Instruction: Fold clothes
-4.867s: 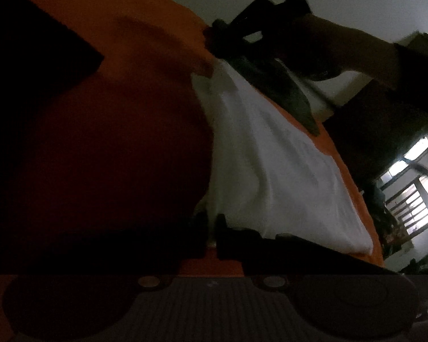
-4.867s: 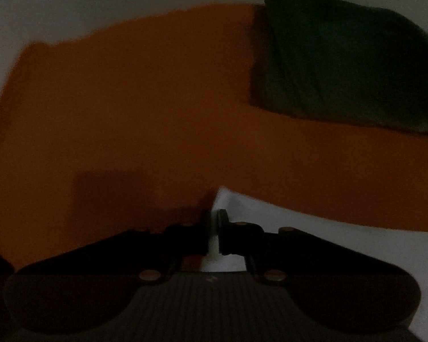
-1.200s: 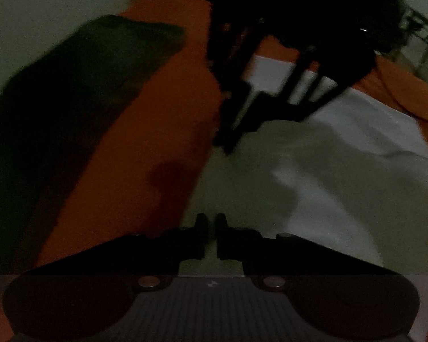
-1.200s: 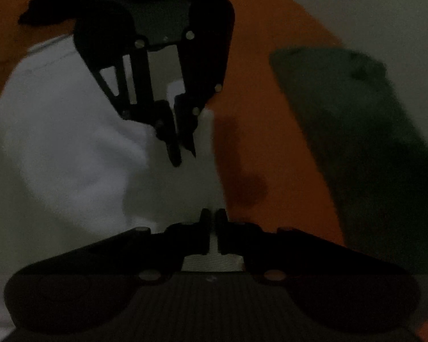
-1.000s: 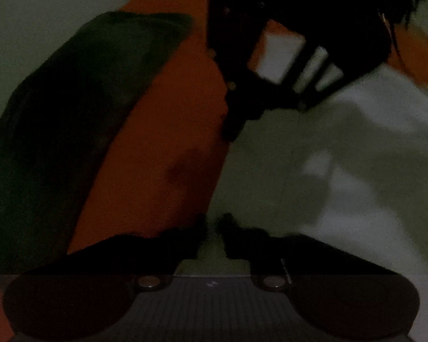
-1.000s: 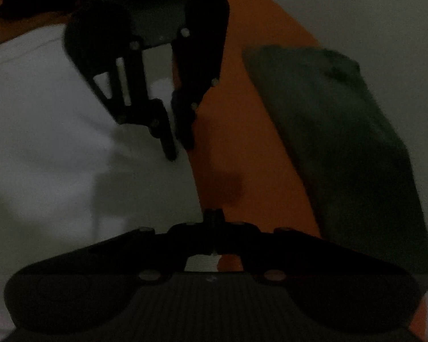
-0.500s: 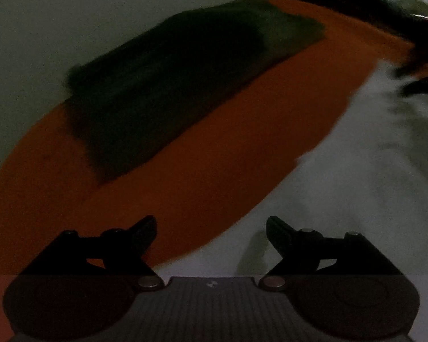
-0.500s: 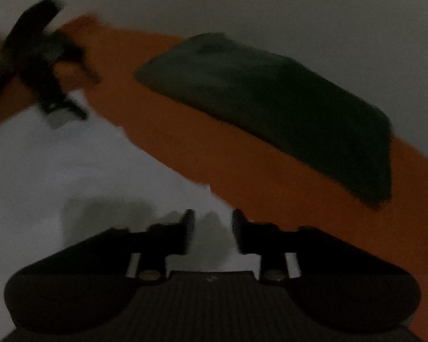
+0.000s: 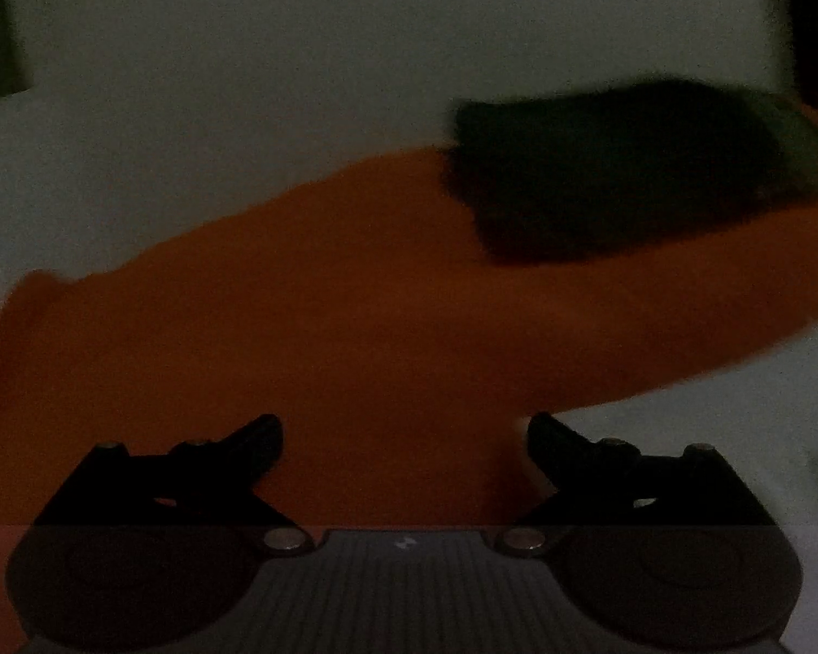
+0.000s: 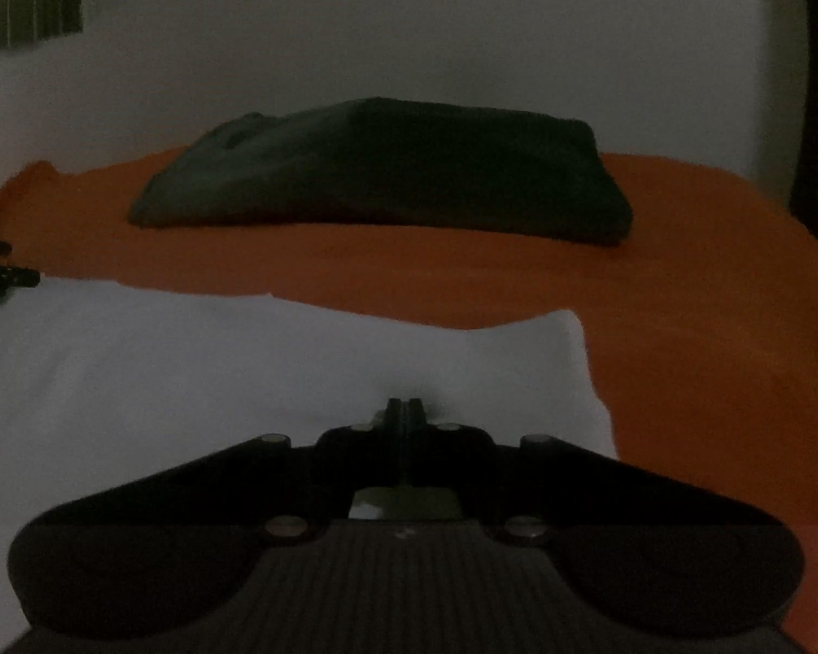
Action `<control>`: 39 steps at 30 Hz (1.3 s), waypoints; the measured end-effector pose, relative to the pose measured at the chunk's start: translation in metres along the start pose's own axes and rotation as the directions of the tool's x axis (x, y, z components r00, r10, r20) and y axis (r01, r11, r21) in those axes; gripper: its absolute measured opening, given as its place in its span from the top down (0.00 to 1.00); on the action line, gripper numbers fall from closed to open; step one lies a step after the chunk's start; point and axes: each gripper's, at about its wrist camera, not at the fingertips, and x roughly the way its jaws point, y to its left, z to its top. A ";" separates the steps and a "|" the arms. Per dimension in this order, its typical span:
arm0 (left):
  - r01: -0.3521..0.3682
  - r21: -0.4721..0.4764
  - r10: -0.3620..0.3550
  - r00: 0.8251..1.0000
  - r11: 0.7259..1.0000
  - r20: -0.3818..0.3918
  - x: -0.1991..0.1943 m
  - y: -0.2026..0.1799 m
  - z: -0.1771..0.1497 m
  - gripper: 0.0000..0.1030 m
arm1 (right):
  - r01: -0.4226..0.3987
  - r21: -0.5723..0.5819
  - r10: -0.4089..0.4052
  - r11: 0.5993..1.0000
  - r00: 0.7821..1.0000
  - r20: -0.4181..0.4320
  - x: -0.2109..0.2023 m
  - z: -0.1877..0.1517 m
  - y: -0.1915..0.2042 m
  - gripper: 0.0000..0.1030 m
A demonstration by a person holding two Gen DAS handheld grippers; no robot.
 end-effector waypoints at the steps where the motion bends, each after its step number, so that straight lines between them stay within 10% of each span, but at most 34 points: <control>1: -0.038 -0.043 0.039 0.999 0.998 0.009 -0.009 0.009 0.002 0.06 | 0.008 -0.005 -0.008 1.000 1.000 0.004 -0.004 0.003 0.003 0.97; 2: -0.014 -0.122 0.018 0.999 0.992 0.029 -0.024 0.013 0.006 0.03 | 0.026 0.000 -0.026 1.000 0.999 0.025 -0.011 0.008 0.007 0.89; 4: 0.038 -0.277 -0.018 0.997 0.960 0.074 -0.053 0.021 0.016 0.00 | 0.056 0.023 -0.057 0.998 0.996 0.066 -0.024 0.017 0.018 0.23; 5: 0.112 -0.344 -0.085 0.992 0.932 0.092 -0.067 0.015 0.019 0.00 | 0.055 0.063 -0.060 0.996 0.995 0.082 -0.027 0.019 0.027 0.12; 10: 0.455 -0.508 -0.378 0.891 0.731 0.253 -0.105 -0.051 0.009 0.00 | 0.041 0.262 -0.086 0.964 0.983 0.161 -0.043 0.030 0.070 0.06; 12: 0.448 -0.456 -0.370 0.894 0.769 0.254 -0.097 -0.088 0.006 0.00 | 0.038 0.277 -0.097 0.960 0.974 0.204 -0.036 0.032 0.093 0.05; 16: 0.200 -0.304 -0.197 0.979 0.931 0.042 -0.057 -0.144 -0.011 0.00 | 0.154 0.162 -0.174 0.975 0.978 0.118 0.007 0.019 0.130 0.01; 19: 0.252 -0.339 -0.232 0.968 0.906 0.101 -0.055 -0.116 -0.018 0.00 | 0.183 0.093 -0.186 0.979 0.982 0.021 0.027 0.000 0.126 0.03; 22: 0.109 -0.273 -0.093 0.993 0.956 0.073 -0.039 -0.092 -0.017 0.00 | 0.152 0.225 -0.164 0.963 0.986 0.036 0.018 -0.001 0.080 0.03; 27: 0.208 -0.307 -0.173 0.975 0.929 0.138 -0.025 -0.032 -0.025 0.00 | 0.163 0.288 -0.189 0.944 0.980 0.065 0.010 -0.011 0.026 0.05; 30: -0.088 -0.271 0.097 0.995 0.959 0.022 -0.013 -0.033 -0.020 0.00 | 0.145 0.327 -0.181 0.934 0.980 0.080 0.003 -0.014 0.012 0.06; 33: 0.037 -0.462 -0.032 0.999 0.886 0.020 -0.013 0.002 -0.027 0.00 | 0.190 0.261 -0.216 0.946 0.974 0.073 -0.001 -0.010 0.027 0.06; 39: 0.274 -0.466 -0.265 0.960 0.841 0.087 -0.107 -0.023 -0.017 0.00 | 0.129 0.292 -0.162 0.948 0.983 0.091 -0.076 -0.003 0.086 0.03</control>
